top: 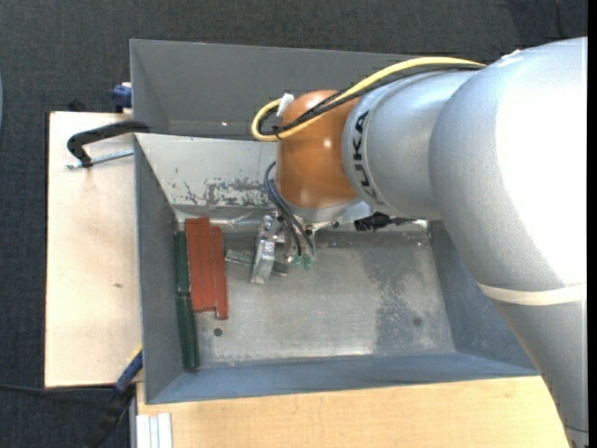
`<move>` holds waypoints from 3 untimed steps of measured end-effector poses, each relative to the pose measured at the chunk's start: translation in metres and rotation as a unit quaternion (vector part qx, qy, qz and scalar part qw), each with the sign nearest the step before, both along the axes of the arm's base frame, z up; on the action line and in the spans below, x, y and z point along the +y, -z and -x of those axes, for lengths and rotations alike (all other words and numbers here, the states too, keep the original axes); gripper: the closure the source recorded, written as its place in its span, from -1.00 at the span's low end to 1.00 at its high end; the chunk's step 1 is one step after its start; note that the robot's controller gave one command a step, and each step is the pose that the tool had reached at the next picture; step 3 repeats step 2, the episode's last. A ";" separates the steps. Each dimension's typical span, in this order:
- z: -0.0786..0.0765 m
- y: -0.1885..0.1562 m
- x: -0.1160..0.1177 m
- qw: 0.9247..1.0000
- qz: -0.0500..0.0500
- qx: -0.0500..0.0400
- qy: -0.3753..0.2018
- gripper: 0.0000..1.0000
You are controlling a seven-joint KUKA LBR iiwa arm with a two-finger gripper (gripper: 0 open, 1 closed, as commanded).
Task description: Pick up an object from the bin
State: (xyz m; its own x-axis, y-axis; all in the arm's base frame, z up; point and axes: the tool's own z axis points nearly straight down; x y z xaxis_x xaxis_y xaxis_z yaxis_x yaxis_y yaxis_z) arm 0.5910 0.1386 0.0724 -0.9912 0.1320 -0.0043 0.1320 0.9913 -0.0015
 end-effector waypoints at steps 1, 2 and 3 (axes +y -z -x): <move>0.000 0.000 0.000 1.000 0.000 0.000 0.000 1.00; 0.001 -0.003 0.000 1.000 0.000 0.002 0.000 1.00; 0.001 -0.003 0.000 1.000 0.000 0.002 0.000 1.00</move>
Offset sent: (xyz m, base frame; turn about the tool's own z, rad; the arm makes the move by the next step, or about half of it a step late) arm 0.0001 0.0000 0.0318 0.0000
